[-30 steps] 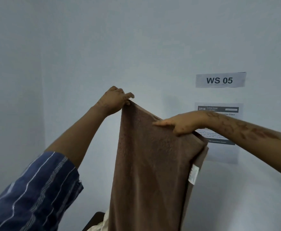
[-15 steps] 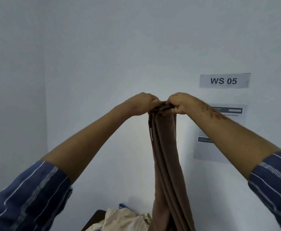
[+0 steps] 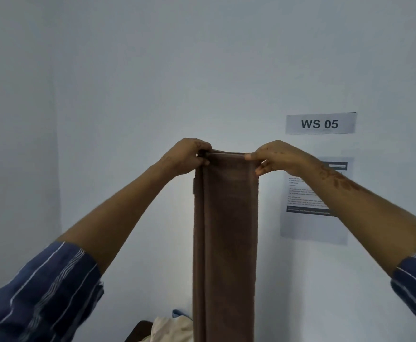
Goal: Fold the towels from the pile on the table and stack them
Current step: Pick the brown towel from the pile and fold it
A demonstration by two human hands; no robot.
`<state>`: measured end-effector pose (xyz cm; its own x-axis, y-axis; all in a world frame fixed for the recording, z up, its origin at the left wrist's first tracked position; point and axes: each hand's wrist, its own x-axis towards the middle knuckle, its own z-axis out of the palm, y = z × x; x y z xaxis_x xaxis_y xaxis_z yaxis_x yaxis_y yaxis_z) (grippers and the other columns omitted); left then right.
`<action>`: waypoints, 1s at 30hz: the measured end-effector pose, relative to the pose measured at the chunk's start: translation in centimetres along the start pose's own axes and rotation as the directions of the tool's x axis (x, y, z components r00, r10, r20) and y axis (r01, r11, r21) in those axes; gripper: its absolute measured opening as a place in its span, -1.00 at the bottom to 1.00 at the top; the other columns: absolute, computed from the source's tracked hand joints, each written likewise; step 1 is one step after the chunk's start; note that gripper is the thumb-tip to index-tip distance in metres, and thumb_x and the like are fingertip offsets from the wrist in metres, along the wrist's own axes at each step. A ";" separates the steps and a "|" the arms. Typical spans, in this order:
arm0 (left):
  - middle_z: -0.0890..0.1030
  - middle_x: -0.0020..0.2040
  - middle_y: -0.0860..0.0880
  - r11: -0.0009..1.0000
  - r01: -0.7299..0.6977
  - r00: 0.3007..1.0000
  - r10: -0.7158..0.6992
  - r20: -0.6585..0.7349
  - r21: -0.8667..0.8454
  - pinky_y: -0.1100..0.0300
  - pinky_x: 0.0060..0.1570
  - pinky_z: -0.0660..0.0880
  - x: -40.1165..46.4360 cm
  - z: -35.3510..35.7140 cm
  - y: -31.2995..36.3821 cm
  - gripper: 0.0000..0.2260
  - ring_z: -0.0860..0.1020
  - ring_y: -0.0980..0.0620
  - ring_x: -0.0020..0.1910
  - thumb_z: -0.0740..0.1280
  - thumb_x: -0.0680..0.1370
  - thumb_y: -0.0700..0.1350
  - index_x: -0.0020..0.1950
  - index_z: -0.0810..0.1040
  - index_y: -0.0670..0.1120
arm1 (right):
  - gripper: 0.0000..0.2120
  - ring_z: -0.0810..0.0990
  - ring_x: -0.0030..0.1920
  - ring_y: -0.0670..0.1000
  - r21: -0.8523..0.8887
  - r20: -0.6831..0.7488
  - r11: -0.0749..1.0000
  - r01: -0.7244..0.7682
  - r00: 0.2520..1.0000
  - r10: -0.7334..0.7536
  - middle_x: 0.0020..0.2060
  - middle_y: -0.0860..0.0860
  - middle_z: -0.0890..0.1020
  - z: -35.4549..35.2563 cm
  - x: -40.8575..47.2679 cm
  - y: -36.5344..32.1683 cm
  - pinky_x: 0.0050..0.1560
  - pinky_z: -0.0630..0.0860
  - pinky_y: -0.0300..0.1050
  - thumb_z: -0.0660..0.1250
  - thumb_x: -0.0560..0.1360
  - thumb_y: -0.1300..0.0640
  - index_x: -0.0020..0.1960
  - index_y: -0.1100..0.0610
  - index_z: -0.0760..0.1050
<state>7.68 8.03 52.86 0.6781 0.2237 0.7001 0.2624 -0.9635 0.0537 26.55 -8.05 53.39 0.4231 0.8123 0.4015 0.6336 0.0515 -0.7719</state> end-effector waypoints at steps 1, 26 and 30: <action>0.57 -0.09 -0.02 0.999 0.021 1.000 -0.022 -0.007 -0.050 0.22 -0.07 0.36 0.1 0.0 -0.5 -0.85 0.48 0.01 -0.07 0.38 0.46 -0.25 0.02 0.60 -0.16 | -0.69 0.62 -0.26 0.08 -0.051 0.034 0.999 0.019 0.999 -0.017 -0.22 0.19 0.62 -0.3 -0.2 0.1 -0.13 0.63 -0.15 0.47 0.41 0.14 -0.01 0.36 0.55; 0.59 -0.16 -0.03 0.825 0.102 0.967 -0.214 -0.140 -0.556 0.19 -0.20 0.44 1.6 0.9 0.7 -0.90 0.53 0.08 -0.21 0.34 0.37 -0.24 -0.13 0.55 -0.19 | -0.76 0.54 -0.06 0.06 -0.220 0.083 0.975 -0.009 0.996 0.028 -0.16 0.07 0.56 -2.8 -1.0 -4.5 -0.22 0.50 -0.20 0.41 0.37 0.37 0.00 0.20 0.50; 0.58 -0.16 0.01 0.812 0.104 0.971 -0.208 -0.119 -0.574 0.16 -0.17 0.46 2.2 1.9 1.8 -0.92 0.53 0.06 -0.20 0.33 0.40 -0.29 -0.12 0.53 -0.20 | -0.76 0.56 -0.09 0.05 -0.336 0.093 0.942 -0.020 0.994 0.055 -0.16 0.06 0.61 -3.1 -1.5 -4.6 -0.16 0.51 -0.19 0.36 0.36 0.39 0.01 0.25 0.60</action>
<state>10.95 7.06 53.12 0.5223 0.4003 0.7530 -0.1103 -0.8438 0.5251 25.01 -11.37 57.88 0.3950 0.8645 0.3109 0.8054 -0.1631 -0.5698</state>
